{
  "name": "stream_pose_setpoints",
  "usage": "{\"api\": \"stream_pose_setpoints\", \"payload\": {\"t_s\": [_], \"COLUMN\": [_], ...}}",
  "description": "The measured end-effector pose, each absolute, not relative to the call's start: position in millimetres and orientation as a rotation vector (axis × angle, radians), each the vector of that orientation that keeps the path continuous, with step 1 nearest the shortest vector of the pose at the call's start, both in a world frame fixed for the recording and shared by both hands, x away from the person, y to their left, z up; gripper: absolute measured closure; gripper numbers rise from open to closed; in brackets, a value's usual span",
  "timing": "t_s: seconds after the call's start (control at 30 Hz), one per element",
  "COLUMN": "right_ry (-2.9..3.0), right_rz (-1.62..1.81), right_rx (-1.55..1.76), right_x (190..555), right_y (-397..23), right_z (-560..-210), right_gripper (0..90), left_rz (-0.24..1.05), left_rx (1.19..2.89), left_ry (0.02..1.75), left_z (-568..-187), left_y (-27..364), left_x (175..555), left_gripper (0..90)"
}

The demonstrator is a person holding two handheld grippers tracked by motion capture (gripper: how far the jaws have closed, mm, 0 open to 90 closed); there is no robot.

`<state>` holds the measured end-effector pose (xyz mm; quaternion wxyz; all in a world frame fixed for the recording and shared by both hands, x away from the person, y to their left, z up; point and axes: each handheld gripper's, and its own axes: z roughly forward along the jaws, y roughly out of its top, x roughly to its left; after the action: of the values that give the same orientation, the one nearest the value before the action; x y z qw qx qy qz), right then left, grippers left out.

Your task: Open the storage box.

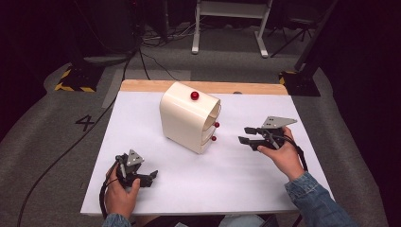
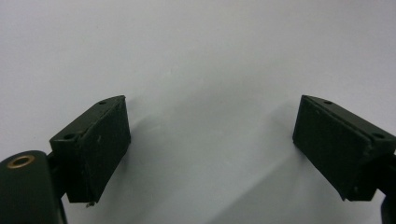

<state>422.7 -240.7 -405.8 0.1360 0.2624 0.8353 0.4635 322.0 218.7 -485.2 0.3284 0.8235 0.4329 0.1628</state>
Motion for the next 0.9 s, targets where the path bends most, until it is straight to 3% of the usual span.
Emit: {"api": "stream_pose_setpoints", "payload": {"t_s": [0.9], "right_ry": [2.496], "right_rz": [1.424], "right_rx": [0.700], "right_x": [445.0], "right_y": [-175.2], "right_z": [-452.0], "right_gripper": [60.6], "left_rz": [0.410], "left_rx": [2.156], "left_ry": [1.135], "left_z": [-484.8], "left_y": [219.3], "left_x": [323.1], "left_gripper": [10.9]}}
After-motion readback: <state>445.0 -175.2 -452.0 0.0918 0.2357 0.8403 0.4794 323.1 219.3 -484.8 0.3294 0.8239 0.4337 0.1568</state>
